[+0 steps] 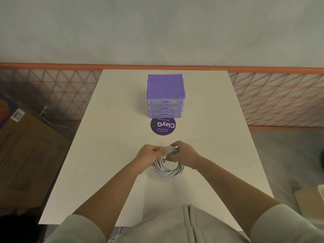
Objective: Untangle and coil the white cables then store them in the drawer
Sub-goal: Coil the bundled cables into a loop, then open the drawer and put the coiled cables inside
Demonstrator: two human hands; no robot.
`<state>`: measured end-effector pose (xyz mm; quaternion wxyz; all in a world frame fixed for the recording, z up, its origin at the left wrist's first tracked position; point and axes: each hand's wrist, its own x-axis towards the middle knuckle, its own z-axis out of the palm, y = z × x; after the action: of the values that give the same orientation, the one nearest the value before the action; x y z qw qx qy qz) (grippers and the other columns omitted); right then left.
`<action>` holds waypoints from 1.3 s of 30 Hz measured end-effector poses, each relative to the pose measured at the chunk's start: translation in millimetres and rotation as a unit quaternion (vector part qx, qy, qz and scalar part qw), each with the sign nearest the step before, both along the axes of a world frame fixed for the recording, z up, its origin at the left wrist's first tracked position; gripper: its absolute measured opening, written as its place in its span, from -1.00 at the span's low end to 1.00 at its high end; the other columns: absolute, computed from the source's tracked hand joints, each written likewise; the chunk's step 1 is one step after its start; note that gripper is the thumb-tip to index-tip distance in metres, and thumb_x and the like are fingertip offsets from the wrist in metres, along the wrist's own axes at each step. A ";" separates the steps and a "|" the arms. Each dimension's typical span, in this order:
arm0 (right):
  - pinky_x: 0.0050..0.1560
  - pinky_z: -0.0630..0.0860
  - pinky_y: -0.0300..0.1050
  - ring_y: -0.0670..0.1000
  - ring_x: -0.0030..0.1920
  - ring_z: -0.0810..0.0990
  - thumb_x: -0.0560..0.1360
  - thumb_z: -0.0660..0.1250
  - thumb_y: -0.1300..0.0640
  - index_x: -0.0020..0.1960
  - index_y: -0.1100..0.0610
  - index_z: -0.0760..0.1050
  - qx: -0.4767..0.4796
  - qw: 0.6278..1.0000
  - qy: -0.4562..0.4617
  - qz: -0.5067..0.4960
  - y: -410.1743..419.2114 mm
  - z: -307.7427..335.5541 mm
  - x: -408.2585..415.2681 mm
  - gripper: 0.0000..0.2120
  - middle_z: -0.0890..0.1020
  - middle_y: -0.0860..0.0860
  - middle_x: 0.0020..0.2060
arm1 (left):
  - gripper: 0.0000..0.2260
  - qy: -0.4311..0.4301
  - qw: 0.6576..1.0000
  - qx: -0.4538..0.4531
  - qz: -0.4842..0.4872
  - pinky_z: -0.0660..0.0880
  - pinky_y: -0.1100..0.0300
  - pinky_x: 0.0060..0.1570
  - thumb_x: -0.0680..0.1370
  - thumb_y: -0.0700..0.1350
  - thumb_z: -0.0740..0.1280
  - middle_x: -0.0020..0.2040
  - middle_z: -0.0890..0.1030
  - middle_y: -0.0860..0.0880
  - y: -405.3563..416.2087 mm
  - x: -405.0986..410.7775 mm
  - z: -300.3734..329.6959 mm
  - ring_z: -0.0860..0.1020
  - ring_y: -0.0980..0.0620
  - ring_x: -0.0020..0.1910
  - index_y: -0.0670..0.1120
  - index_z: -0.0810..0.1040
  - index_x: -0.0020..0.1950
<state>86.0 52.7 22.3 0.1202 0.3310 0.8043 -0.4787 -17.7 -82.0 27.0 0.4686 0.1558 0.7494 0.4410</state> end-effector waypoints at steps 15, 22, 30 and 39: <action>-0.18 0.56 -0.04 0.10 0.16 0.40 0.50 0.38 -0.10 0.44 -0.19 0.34 0.098 0.993 -0.048 0.051 -1.3 -47.3 14.3 -0.47 0.36 -0.03 0.10 | -0.77 -0.022 0.997 -0.023 0.064 0.54 0.03 0.14 0.57 -0.08 0.39 0.04 0.65 -0.07 -6.2 11.5 -45.8 0.61 -0.04 0.06 -0.11 0.57 0.19; 0.01 0.50 -0.17 0.07 0.03 0.53 0.45 0.46 -0.05 0.43 -0.14 0.39 0.018 1.000 -0.003 -0.019 0.7 -61.7 21.4 -0.42 0.31 0.01 0.08 | -0.64 -0.079 0.997 -0.008 -0.011 0.52 0.35 0.02 0.54 -0.30 0.39 0.14 0.60 -0.04 -6.3 9.5 -41.4 0.56 0.05 0.12 -0.07 0.47 0.29; 0.13 0.44 -0.18 0.04 0.09 0.42 0.52 0.39 -0.06 0.51 -0.13 0.27 0.008 1.000 -0.007 -0.016 0.4 -68.9 26.2 -0.40 0.20 0.01 0.14 | -0.61 0.008 1.000 0.006 -0.007 0.48 0.32 0.18 0.55 -0.25 0.39 0.18 0.62 -0.03 -9.2 17.8 -47.3 0.58 0.06 0.15 -0.11 0.51 0.37; 0.06 0.58 0.10 0.16 0.06 0.49 0.56 0.29 -0.13 0.54 -0.13 0.14 0.049 0.998 -0.032 0.033 -0.2 -71.0 27.2 -0.39 0.19 0.02 0.15 | -0.66 0.003 1.000 0.013 -0.001 0.48 0.43 0.07 0.56 -0.27 0.36 0.16 0.65 -0.06 -7.6 19.0 -49.4 0.59 0.08 0.11 -0.07 0.55 0.33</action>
<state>113.2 52.5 -48.7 0.1454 0.3250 0.8329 -0.4237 1.3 -89.6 -22.4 0.4647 0.1643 0.7452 0.4492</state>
